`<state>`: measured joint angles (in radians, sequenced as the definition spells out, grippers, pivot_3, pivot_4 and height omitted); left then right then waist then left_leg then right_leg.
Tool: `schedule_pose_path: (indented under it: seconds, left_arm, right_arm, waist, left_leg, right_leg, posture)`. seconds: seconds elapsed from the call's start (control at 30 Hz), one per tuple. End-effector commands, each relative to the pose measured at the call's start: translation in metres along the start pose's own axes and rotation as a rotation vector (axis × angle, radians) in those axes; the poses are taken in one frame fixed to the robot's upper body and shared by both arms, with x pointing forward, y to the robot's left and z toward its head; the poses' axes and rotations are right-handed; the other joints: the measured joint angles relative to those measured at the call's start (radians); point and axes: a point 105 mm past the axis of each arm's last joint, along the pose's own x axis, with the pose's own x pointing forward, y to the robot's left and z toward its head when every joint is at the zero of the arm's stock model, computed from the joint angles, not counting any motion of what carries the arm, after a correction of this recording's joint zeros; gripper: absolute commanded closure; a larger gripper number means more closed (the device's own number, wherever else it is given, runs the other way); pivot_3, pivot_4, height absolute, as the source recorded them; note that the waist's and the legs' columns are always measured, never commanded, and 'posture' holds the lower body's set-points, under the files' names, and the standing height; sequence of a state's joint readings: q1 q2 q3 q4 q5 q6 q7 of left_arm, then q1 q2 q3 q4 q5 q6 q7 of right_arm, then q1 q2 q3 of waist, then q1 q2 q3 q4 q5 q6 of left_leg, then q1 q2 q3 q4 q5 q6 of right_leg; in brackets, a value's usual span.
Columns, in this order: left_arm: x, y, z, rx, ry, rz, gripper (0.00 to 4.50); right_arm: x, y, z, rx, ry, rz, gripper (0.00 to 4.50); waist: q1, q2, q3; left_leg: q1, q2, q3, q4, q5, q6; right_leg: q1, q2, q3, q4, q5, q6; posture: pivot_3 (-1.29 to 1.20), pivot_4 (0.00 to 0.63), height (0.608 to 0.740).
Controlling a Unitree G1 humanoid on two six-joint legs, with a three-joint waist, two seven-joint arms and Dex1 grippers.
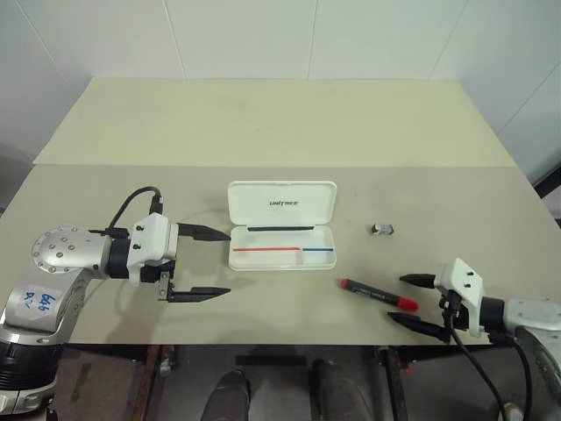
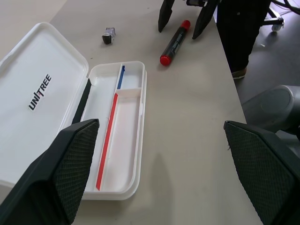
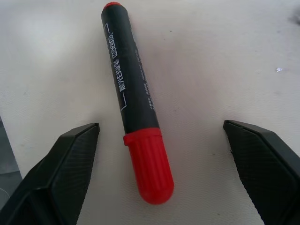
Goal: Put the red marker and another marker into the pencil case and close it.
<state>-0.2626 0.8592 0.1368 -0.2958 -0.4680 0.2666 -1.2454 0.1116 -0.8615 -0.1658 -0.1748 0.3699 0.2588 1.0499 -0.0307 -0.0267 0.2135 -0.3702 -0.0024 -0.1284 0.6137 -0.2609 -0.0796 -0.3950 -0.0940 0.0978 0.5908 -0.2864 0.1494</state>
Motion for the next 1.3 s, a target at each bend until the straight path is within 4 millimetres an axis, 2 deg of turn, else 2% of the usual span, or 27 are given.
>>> schedule_pose_path:
  seconds: [0.03, 0.1, 0.27, 0.3, 0.5, 0.7, 0.83, 0.93, 1.07, 1.17, 1.3]
  left_arm:
    - [-0.003, 0.005, 0.005, 0.037, 0.004, 0.016, 0.0]
    - [-0.004, 0.006, 0.005, 0.042, 0.007, 0.02, 0.0]
    - [-0.004, 0.007, 0.004, 0.048, 0.006, 0.024, 0.0]
    - [-0.004, 0.008, 0.004, 0.05, 0.004, 0.03, 0.0]
    - [-0.005, 0.012, 0.001, 0.057, 0.009, 0.038, 0.0]
    - [-0.017, 0.016, -0.007, 0.067, 0.05, 0.06, 0.0]
    - [-0.025, 0.021, -0.009, 0.069, 0.07, 0.098, 0.0]
    - [-0.032, 0.019, -0.014, 0.065, 0.093, 0.121, 0.0]
    - [-0.035, 0.019, -0.016, 0.06, 0.099, 0.147, 0.0]
    - [-0.034, 0.018, -0.016, 0.06, 0.098, 0.148, 0.0]
    - [-0.031, 0.017, -0.015, 0.059, 0.089, 0.158, 0.0]
  right_arm:
    - [0.002, 0.004, -0.002, 0.001, -0.004, 0.025, 1.36]
    - [0.003, 0.005, 0.0, -0.007, -0.01, 0.028, 1.91]
    - [0.005, 0.005, 0.009, -0.038, -0.039, 0.019, 3.71]
    - [0.006, 0.005, 0.012, -0.045, -0.046, 0.019, 3.93]
    - [0.01, -0.002, 0.025, -0.092, -0.077, -0.017, 3.93]
    - [0.014, -0.004, 0.06, -0.218, -0.123, 0.031, 3.93]
    - [0.022, -0.004, 0.095, -0.297, -0.178, 0.095, 3.93]
    - [0.039, -0.001, 0.116, -0.372, -0.2, 0.165, 3.93]
    - [0.062, 0.0, 0.126, -0.444, -0.203, 0.229, 3.93]
    - [0.073, 0.001, 0.13, -0.479, -0.205, 0.257, 3.93]
    - [0.106, 0.005, 0.138, -0.559, -0.201, 0.325, 3.93]
  waist:
    - [0.001, 0.0, 0.0]
    - [0.001, 0.0, 0.0]
    - [0.0, 0.0, 0.0]
    - [0.0, 0.0, 0.0]
    - [0.0, 0.0, 0.0]
    - [-0.001, 0.0, 0.0]
    - [-0.004, 0.0, 0.0]
    - [-0.01, 0.0, 0.0]
    - [-0.006, 0.0, 0.0]
    - [-0.001, 0.0, 0.0]
    - [-0.006, 0.0, 0.0]
  left_leg:
    - [0.0, 0.0, 0.0, 0.0, 0.0, 0.0]
    - [0.0, 0.0, 0.0, 0.0, 0.0, 0.0]
    - [0.0, 0.0, 0.0, 0.0, 0.0, 0.0]
    - [0.0, 0.0, 0.001, 0.0, 0.0, 0.0]
    - [0.0, 0.0, 0.001, 0.0, 0.0, 0.0]
    - [0.0, 0.0, 0.001, 0.0, 0.0, 0.0]
    - [0.0, 0.0, 0.001, 0.0, 0.0, 0.0]
    - [0.0, 0.001, 0.002, 0.0, 0.0, 0.0]
    - [-0.001, 0.001, 0.001, -0.001, 0.0, 0.0]
    - [-0.001, 0.001, 0.002, -0.001, 0.0, 0.0]
    - [-0.002, 0.001, 0.002, -0.001, -0.001, 0.0]
  right_leg:
    - [0.0, 0.0, 0.0, 0.0, 0.0, 0.0]
    - [0.0, 0.0, 0.0, 0.0, 0.0, 0.0]
    - [0.0, 0.0, 0.0, 0.0, 0.0, 0.0]
    - [0.0, 0.0, 0.0, 0.0, 0.0, 0.0]
    - [0.0, 0.0, 0.001, 0.0, 0.0, 0.001]
    - [0.0, 0.0, 0.001, 0.0, 0.0, 0.001]
    - [-0.001, 0.0, 0.001, 0.0, 0.0, 0.001]
    - [-0.001, 0.0, 0.001, 0.001, 0.002, 0.003]
    - [-0.002, 0.0, 0.001, 0.001, 0.002, 0.004]
    - [-0.003, 0.0, 0.001, 0.001, 0.005, 0.01]
    - [-0.004, 0.0, 0.001, 0.001, 0.009, 0.017]
  posture:
    - [0.0, 0.15, 0.74]
    - [0.0, 0.15, 0.74]
    - [0.0, 0.15, 0.74]
    - [0.0, 0.15, 0.74]
    - [0.0, 0.15, 0.74]
    - [0.0, 0.15, 0.74]
    - [0.0, 0.15, 0.74]
    - [0.0, 0.15, 0.74]
    - [0.0, 0.15, 0.74]
    - [0.0, 0.15, 0.74]
    - [0.0, 0.15, 0.74]
